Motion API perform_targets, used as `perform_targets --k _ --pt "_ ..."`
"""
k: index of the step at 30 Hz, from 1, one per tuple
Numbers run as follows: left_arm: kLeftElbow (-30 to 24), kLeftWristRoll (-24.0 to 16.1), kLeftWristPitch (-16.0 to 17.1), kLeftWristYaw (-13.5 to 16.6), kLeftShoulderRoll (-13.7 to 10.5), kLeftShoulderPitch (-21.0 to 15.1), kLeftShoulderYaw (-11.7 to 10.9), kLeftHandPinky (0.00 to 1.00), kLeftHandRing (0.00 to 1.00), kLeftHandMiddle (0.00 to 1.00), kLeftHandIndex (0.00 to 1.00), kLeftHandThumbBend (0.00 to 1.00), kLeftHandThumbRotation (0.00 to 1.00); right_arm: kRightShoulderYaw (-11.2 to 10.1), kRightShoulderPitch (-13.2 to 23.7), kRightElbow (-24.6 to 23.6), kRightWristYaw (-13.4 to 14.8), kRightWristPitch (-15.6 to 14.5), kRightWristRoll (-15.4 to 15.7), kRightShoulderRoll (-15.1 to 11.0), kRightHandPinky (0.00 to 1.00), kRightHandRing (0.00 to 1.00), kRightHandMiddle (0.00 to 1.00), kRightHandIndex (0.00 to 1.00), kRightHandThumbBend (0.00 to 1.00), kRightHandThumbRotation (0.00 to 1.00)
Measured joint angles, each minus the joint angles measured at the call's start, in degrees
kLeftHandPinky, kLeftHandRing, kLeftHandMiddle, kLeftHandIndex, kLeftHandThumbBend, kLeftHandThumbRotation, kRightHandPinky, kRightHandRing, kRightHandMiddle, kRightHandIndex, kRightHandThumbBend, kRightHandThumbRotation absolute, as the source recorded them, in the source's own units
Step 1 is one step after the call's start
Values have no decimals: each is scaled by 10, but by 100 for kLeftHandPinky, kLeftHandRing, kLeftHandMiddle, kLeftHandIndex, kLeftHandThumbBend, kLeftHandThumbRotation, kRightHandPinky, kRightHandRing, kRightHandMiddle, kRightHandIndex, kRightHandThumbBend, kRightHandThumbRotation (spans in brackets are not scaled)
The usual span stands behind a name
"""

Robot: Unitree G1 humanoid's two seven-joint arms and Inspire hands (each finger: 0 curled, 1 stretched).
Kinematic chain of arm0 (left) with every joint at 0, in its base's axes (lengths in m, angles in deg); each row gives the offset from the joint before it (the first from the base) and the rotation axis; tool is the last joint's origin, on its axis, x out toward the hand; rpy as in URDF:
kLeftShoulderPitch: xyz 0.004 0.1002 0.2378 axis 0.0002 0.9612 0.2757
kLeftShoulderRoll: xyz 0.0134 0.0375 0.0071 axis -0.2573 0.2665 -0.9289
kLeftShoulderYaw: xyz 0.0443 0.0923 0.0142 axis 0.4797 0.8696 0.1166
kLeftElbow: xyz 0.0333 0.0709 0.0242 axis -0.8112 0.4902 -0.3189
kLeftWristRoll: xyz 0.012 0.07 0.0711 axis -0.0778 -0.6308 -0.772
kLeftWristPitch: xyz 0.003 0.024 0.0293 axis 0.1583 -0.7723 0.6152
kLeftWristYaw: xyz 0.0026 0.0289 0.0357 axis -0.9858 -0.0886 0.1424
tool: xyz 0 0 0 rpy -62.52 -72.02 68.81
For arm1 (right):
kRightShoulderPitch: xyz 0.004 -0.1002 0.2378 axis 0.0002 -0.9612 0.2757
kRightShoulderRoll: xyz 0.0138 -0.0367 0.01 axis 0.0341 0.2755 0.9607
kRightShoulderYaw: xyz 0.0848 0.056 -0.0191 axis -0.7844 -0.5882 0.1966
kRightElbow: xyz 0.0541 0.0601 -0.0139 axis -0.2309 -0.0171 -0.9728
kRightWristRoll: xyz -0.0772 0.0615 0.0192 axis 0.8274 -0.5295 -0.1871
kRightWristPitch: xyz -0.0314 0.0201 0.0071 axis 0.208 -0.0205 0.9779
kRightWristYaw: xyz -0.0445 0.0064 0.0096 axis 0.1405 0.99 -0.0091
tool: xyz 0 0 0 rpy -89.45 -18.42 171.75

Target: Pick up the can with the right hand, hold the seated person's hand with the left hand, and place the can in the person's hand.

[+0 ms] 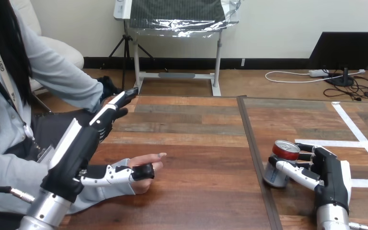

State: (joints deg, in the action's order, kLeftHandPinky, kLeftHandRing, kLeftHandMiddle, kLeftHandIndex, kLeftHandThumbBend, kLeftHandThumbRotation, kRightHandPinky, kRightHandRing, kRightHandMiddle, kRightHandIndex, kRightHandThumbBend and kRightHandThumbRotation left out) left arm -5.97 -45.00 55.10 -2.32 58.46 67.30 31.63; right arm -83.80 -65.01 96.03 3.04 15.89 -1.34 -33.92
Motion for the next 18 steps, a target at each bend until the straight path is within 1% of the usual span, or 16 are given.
perform_targets --k 3,9,18 --pt "0 -17 -1 13 -4 -1 0 91 96 94 93 100 37 0 0 0 -4 0 0 -1 36 43 50 53 75 0" --pt "0 -55 -5 40 -16 -3 1 90 96 94 94 100 36 3 1 0 -3 0 4 -2 36 42 49 53 76 0" --pt "0 -112 -24 80 -41 -10 2 88 95 93 94 100 34 7 5 0 2 0 15 -4 35 41 48 53 77 0"
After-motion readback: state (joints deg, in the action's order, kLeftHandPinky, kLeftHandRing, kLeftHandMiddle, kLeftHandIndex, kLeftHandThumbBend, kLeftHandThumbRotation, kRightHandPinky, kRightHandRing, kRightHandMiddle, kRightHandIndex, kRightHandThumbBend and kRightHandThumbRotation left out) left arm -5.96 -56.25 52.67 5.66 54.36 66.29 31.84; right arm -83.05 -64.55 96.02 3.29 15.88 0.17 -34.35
